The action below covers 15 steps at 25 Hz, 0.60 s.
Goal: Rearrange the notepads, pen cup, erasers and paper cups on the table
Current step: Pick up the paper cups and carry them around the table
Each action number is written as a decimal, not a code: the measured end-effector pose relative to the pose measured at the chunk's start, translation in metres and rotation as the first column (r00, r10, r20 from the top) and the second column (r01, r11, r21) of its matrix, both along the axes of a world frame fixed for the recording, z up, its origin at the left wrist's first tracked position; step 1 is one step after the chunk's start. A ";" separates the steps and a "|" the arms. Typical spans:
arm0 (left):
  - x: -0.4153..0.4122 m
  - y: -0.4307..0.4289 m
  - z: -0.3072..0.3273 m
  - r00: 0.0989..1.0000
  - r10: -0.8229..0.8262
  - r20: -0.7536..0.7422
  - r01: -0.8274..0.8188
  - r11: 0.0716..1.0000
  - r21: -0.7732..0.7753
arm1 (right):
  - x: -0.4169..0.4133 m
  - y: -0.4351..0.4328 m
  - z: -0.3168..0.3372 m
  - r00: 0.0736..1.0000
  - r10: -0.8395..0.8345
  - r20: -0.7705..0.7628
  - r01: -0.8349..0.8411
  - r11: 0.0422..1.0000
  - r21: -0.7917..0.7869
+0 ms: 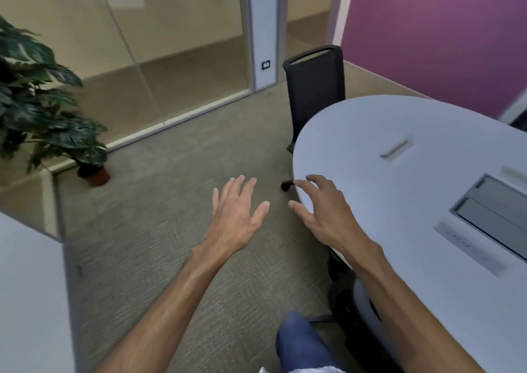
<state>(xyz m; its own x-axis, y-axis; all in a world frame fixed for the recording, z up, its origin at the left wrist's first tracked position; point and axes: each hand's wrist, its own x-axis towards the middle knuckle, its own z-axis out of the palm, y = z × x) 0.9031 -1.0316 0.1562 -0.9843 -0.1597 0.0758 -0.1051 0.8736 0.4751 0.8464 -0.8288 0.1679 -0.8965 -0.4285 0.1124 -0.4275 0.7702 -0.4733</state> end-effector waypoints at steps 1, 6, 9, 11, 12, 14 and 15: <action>-0.001 -0.003 0.001 1.000 0.005 0.009 -0.005 1.000 -0.011 | -0.003 -0.004 0.000 1.000 0.015 -0.011 -0.015 1.000 0.008; -0.057 -0.041 -0.012 0.998 0.047 0.037 -0.046 0.998 -0.035 | -0.069 -0.048 -0.018 0.998 0.069 -0.009 -0.069 0.998 0.012; -0.122 -0.072 -0.025 0.996 0.067 0.052 -0.065 0.997 -0.048 | -0.136 -0.078 -0.035 0.995 0.102 0.015 -0.102 0.995 0.013; -0.162 -0.090 -0.030 0.994 0.074 0.077 -0.070 0.996 -0.050 | -0.177 -0.095 -0.042 0.995 0.101 0.014 -0.101 0.995 0.018; -0.184 -0.100 -0.031 0.994 0.067 0.084 -0.063 0.996 -0.058 | -0.198 -0.104 -0.045 0.995 0.099 0.021 -0.100 0.995 0.022; -0.226 -0.120 -0.033 0.994 0.050 0.102 -0.044 0.998 -0.053 | -0.240 -0.121 -0.049 0.994 0.096 0.052 -0.097 0.995 0.022; -0.249 -0.130 -0.034 0.994 0.041 0.106 -0.036 0.998 -0.046 | -0.261 -0.131 -0.050 0.992 0.101 0.073 -0.103 0.994 0.026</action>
